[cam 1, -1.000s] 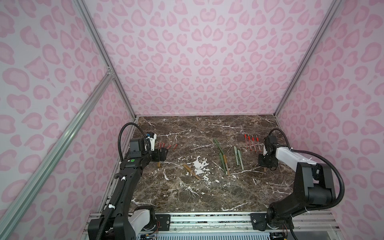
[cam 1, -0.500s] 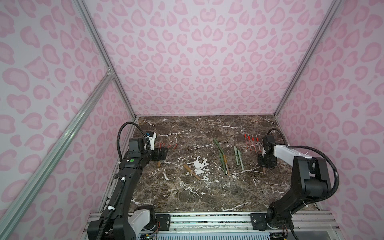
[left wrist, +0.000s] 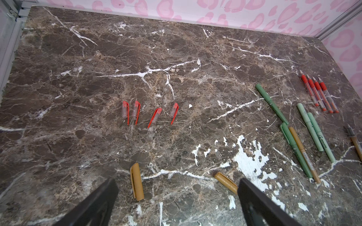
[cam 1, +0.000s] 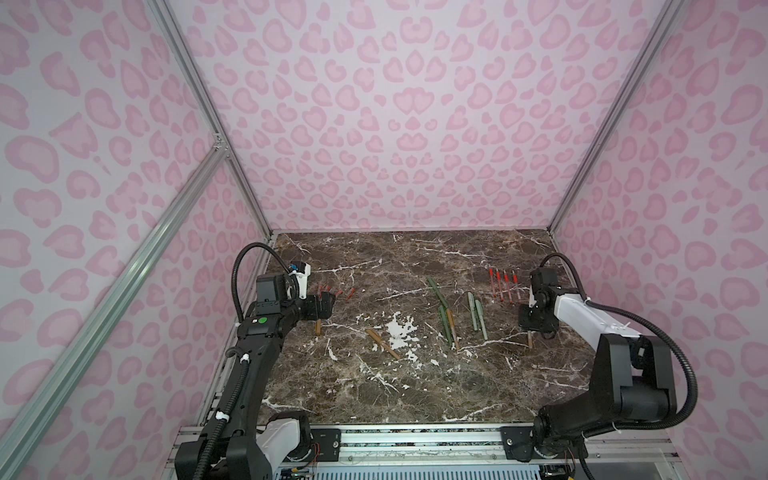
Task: Open the pen caps
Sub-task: 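Lower the uncapped tan pen beside the red pens and open the right gripper, then reach the right gripper to another capped tan pen and grasp it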
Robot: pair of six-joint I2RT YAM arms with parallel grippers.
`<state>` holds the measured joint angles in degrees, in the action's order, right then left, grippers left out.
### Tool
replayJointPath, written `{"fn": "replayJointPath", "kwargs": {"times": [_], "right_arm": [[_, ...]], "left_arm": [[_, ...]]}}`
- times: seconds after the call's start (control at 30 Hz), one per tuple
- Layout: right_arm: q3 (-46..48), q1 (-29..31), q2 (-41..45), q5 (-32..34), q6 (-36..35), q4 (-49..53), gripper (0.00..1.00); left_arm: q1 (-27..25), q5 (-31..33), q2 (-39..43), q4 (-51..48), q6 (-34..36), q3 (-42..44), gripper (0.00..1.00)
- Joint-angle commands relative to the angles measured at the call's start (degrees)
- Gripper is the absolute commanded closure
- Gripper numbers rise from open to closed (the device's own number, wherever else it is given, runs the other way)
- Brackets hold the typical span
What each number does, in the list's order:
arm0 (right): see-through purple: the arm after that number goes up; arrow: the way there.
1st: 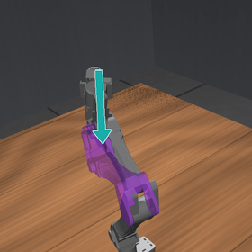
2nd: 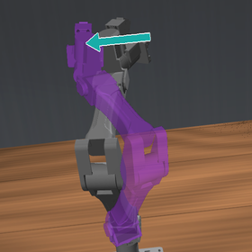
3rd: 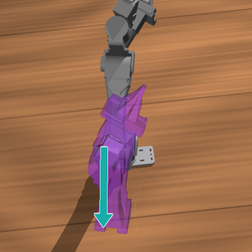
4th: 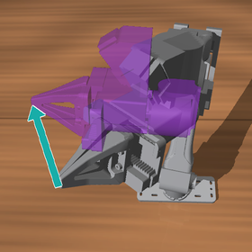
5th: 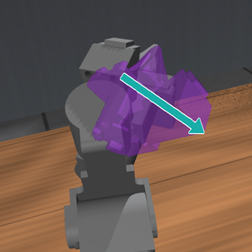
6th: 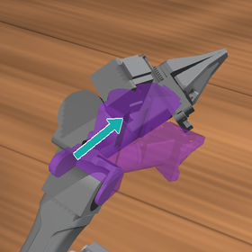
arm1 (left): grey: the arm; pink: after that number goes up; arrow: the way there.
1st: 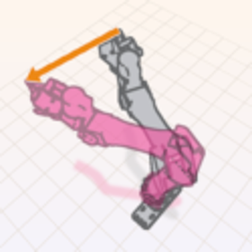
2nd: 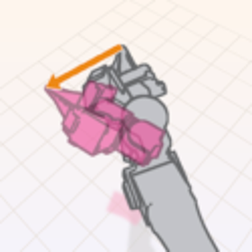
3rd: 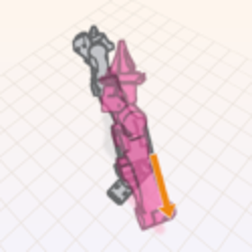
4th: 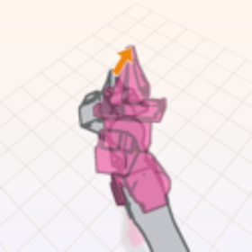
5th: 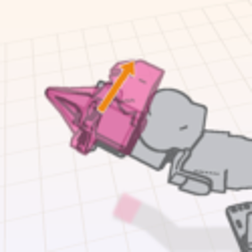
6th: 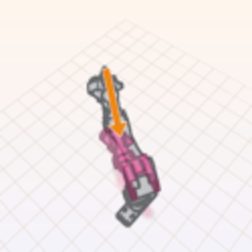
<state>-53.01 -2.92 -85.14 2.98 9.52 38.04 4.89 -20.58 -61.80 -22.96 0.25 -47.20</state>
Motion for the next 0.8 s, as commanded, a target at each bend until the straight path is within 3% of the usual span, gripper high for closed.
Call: {"fn": "replayJointPath", "kwargs": {"times": [0.0, 0.13, 0.3, 0.53, 0.77], "right_arm": [[-0.4, 1.8, 3.9, -0.6, 1.1, 2.9, 0.62], [-0.3, 7.0, 9.2, -5.6, 4.1, 2.1, 0.61], [-2.2, 19.9, 9.2, -9.3, 9.5, -1.5, 0.62], [-10.0, 35.5, -0.3, -9.0, 12.1, -2.5, 0.63], [-17.9, 46.3, -10.8, -9.0, 12.7, -4.1, 0.61]], "left_arm": [[0.2, -0.7, 0.3, 0.8, -0.1, -0.3, 0.00], [0.4, -0.9, 0.1, 1.2, 0.0, -0.1, 0.00], [0.7, -1.2, 0.3, 1.8, -0.3, 0.2, 0.02], [0.8, -1.3, 0.7, 1.6, -0.3, 0.2, 0.02], [0.9, -1.6, 0.1, 1.1, -0.4, -0.5, 0.02]]}}
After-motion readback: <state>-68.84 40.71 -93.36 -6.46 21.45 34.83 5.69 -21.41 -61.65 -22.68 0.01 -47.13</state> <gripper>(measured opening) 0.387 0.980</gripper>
